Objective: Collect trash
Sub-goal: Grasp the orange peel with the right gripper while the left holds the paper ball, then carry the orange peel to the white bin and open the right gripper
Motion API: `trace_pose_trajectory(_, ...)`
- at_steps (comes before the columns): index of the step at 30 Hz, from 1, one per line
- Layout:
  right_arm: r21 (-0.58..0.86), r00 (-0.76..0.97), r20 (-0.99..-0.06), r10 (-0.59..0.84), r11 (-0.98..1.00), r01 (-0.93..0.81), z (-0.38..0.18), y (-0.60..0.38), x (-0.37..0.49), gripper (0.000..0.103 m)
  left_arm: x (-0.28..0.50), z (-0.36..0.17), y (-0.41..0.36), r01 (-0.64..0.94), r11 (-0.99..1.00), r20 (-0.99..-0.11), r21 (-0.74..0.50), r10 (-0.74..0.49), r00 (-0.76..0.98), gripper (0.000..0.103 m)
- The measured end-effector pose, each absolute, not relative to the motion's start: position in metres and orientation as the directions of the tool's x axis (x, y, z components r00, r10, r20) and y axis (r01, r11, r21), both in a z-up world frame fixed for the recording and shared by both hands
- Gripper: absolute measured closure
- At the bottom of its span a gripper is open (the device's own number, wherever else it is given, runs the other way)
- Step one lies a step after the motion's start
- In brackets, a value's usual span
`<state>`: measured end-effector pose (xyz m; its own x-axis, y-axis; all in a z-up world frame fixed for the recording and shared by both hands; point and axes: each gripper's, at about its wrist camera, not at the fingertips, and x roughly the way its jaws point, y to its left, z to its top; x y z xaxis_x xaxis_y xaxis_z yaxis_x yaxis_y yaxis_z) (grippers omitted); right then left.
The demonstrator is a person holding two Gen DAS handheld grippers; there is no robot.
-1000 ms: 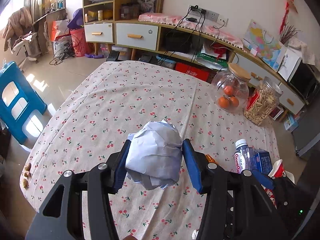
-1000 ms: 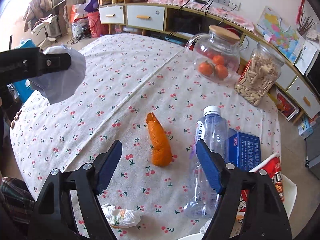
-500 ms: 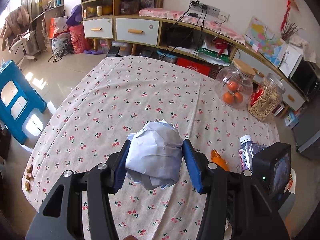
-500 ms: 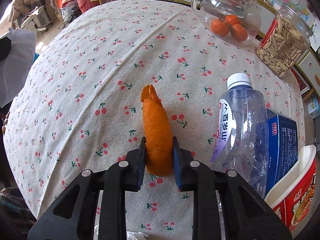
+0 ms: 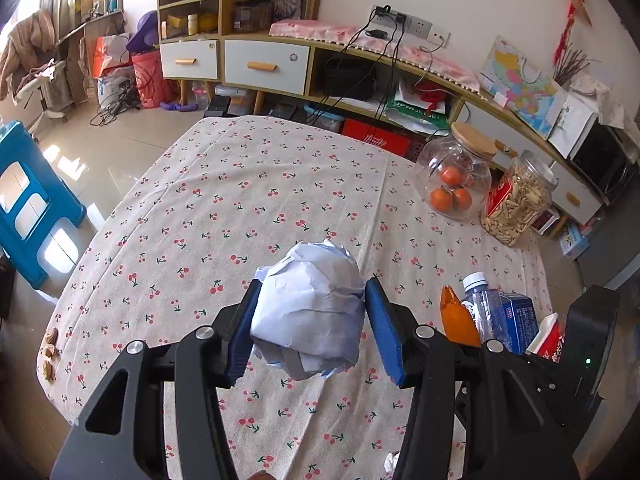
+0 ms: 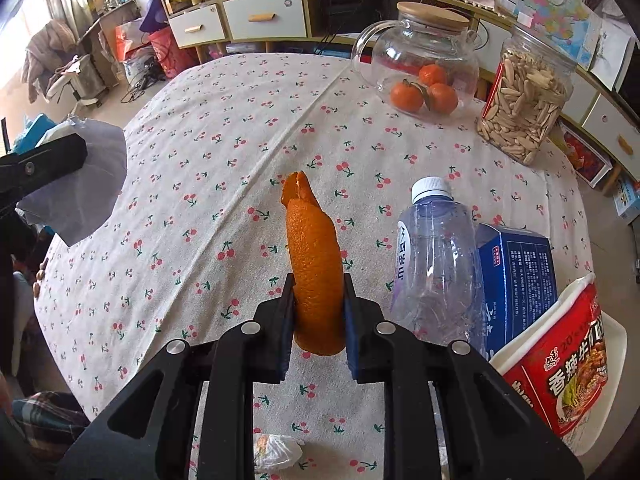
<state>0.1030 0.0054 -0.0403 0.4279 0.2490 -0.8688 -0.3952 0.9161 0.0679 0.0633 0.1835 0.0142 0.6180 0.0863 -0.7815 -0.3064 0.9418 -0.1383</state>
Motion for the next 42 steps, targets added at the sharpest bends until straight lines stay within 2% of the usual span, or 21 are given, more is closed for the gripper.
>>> trace_pose_trajectory(10,0.029,0.566,-0.8,0.197,0.956,-0.292,-0.009,-0.048,0.09,0.083,0.068,0.019,0.146,-0.252,0.953,-0.765,-0.167,0.036,0.643,0.051)
trace_pose_trajectory(21,0.025,0.675,-0.734,0.071,0.997,-0.078,0.009,-0.146,0.079,0.083,0.073,0.027,0.064,-0.114,0.974,-0.712,-0.196,-0.061,0.699,0.051)
trace_pose_trajectory(26,0.019,0.722,-0.691,-0.045,0.997,0.081,0.014,-0.2,0.071,0.082,0.072,0.027,0.03,-0.063,0.979,-0.689,-0.194,-0.091,0.719,0.051)
trace_pose_trajectory(30,-0.02,0.725,-0.661,-0.193,0.97,0.24,0.011,-0.245,0.065,0.082,0.07,0.026,0.004,-0.021,0.982,-0.686,-0.189,-0.117,0.718,0.051)
trace_pose_trajectory(37,-0.056,0.641,-0.692,-0.33,0.911,0.408,-0.003,-0.303,0.061,0.08,0.063,0.027,-0.048,0.059,0.983,-0.65,-0.175,-0.161,0.743,0.051)
trace_pose_trajectory(38,-0.059,0.634,-0.692,-0.346,0.902,0.428,-0.003,-0.308,0.059,0.074,0.062,0.027,-0.058,0.078,0.982,-0.646,-0.17,-0.17,0.744,0.051)
trace_pose_trajectory(39,-0.058,0.629,-0.688,-0.363,0.891,0.451,-0.002,-0.314,0.057,0.058,0.062,0.027,-0.068,0.098,0.982,-0.645,-0.161,-0.179,0.743,0.051)
trace_pose_trajectory(40,-0.055,0.627,-0.678,-0.385,0.876,0.479,0.0,-0.32,0.054,0.05,0.063,0.026,-0.079,0.119,0.981,-0.646,-0.15,-0.189,0.739,0.051)
trace_pose_trajectory(41,-0.051,0.625,-0.665,-0.409,0.86,0.508,0.002,-0.327,0.05,0.037,0.064,0.025,-0.09,0.137,0.98,-0.649,-0.146,-0.199,0.734,0.051)
trace_pose_trajectory(42,-0.049,0.622,-0.654,-0.43,0.845,0.532,0.005,-0.334,0.047,0.032,0.065,0.024,-0.101,0.154,0.977,-0.65,-0.147,-0.213,0.729,0.051)
